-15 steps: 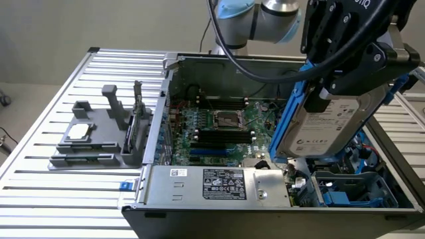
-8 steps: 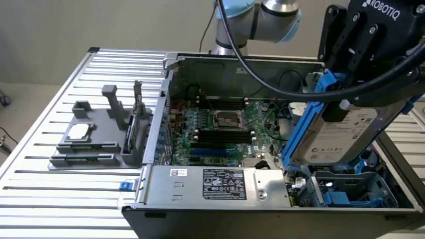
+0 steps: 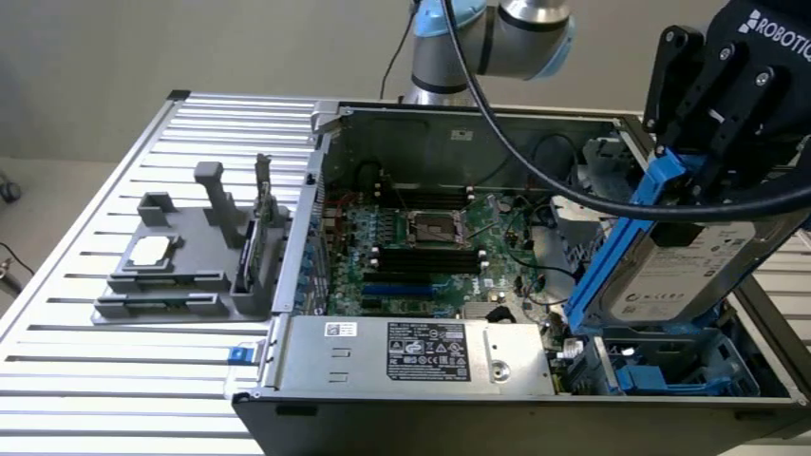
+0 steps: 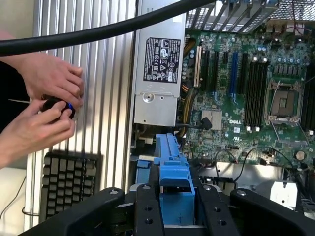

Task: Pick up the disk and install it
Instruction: 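Pick up the disk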

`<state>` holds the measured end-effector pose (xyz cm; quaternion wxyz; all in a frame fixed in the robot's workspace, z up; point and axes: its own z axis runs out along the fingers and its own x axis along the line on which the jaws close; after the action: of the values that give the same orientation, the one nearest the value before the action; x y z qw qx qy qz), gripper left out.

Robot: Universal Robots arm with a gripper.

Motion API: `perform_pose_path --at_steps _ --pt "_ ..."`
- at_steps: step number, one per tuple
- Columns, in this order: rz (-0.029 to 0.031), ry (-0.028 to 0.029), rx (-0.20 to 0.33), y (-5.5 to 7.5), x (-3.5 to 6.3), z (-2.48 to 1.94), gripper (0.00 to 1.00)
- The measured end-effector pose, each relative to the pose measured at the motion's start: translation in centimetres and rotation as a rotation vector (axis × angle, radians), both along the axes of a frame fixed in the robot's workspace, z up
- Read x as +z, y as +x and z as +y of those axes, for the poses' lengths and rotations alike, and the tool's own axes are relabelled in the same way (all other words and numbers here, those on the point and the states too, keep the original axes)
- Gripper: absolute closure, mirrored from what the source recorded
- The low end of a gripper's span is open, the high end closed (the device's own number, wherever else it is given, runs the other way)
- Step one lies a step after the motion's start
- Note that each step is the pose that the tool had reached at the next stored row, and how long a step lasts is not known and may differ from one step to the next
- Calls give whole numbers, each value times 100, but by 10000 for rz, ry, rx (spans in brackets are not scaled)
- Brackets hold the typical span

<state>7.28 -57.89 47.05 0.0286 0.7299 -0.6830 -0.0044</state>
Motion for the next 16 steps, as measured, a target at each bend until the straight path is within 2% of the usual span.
perform_pose_path --at_steps 6,16 --pt "-1 0 -12 218 -63 -1 67" --pt "-9 11 -321 333 -194 -2 67"
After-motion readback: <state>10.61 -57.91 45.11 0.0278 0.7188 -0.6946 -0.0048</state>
